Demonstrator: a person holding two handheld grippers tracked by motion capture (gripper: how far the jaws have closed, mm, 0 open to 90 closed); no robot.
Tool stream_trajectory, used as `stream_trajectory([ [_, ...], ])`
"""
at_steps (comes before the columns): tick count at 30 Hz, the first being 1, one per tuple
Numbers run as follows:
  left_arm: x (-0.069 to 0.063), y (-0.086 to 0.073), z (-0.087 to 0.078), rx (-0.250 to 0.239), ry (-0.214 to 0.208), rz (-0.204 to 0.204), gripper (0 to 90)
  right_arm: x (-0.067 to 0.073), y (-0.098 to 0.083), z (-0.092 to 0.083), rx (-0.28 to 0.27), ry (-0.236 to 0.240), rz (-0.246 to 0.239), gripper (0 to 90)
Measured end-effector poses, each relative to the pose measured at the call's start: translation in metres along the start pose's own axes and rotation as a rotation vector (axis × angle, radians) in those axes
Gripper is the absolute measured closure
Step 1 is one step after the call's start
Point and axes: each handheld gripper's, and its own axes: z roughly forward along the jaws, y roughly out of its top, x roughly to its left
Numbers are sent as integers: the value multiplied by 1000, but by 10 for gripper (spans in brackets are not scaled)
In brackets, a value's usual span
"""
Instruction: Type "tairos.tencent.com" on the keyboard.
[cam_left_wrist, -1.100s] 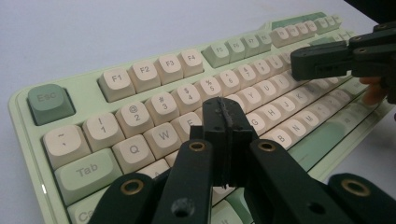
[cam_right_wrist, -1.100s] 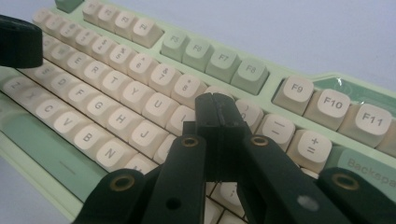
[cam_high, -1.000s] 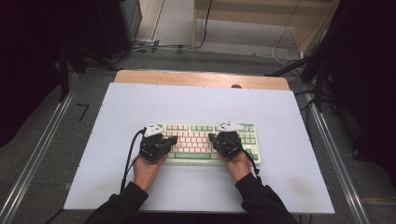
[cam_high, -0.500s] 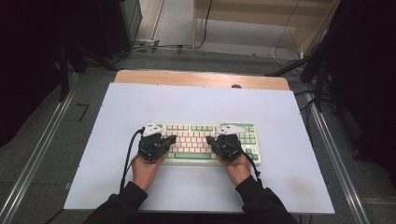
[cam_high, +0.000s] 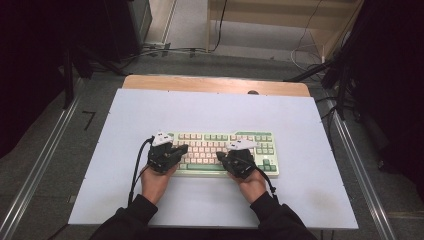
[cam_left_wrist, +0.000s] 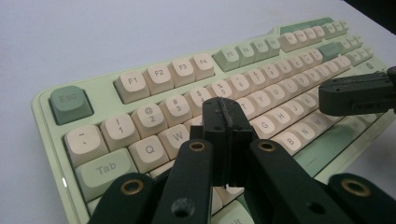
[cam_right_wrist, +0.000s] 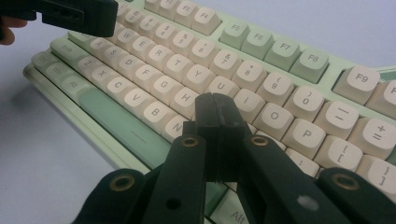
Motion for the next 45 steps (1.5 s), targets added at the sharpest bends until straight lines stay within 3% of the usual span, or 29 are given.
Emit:
stream_trajectory([
  [16, 0, 0, 0, -2, -1, 2, 900, 3, -4, 6, 33, 4, -9, 873],
  [35, 4, 1, -8, -25, 10, -2, 900, -25, 1, -29, -79, -27, 54, 865],
  [41, 10, 0, -17, -45, -4, -23, 777, -41, -4, -42, -109, -17, 84, 678],
  [45, 11, -2, -23, -60, 10, -27, 679, -50, -8, -50, -122, -18, 96, 508],
])
